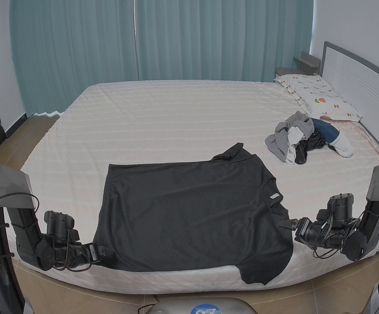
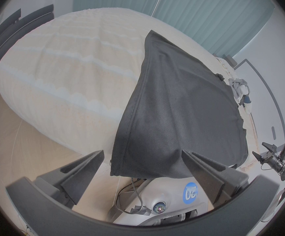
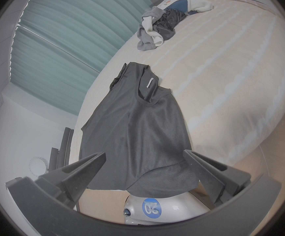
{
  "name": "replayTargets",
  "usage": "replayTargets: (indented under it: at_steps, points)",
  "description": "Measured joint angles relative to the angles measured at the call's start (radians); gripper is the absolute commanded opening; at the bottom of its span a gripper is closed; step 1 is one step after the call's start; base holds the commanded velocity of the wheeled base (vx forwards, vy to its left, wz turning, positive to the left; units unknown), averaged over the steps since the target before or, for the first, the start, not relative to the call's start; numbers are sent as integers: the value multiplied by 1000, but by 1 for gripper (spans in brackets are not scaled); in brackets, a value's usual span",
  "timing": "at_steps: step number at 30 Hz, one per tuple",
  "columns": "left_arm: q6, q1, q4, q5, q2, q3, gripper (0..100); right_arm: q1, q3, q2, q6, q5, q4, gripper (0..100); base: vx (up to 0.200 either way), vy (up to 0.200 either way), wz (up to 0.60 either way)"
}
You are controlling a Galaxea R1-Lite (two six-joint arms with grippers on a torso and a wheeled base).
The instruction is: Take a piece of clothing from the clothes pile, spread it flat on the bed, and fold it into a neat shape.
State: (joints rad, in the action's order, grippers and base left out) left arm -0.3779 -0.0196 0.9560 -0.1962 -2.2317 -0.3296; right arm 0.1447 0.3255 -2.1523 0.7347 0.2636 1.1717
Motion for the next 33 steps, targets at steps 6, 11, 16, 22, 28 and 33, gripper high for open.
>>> replayTargets:
  at_steps: [6, 11, 16, 22, 28, 33]
  points:
    - [1, -14, 2, 42, -20, 4, 100, -3, -18, -12, 0, 0, 22, 100, 0, 0, 0]
    - [1, -41, 4, 53, -30, 4, 100, -3, -23, -15, 0, 0, 23, 100, 0, 0, 0]
    - [1, -68, 4, 53, -35, 2, 100, -2, -24, -16, -1, 0, 23, 100, 0, 0, 0]
    - [0, -72, 4, 50, -38, -6, 100, 3, -29, -14, -1, 0, 24, 100, 0, 0, 0]
    - [-3, -72, 4, 48, -39, -9, 100, 4, -31, -14, -1, 0, 24, 100, 0, 0, 0]
    - [-11, -66, 5, 54, -40, -15, 100, 2, -32, -14, -1, -1, 24, 100, 0, 0, 0]
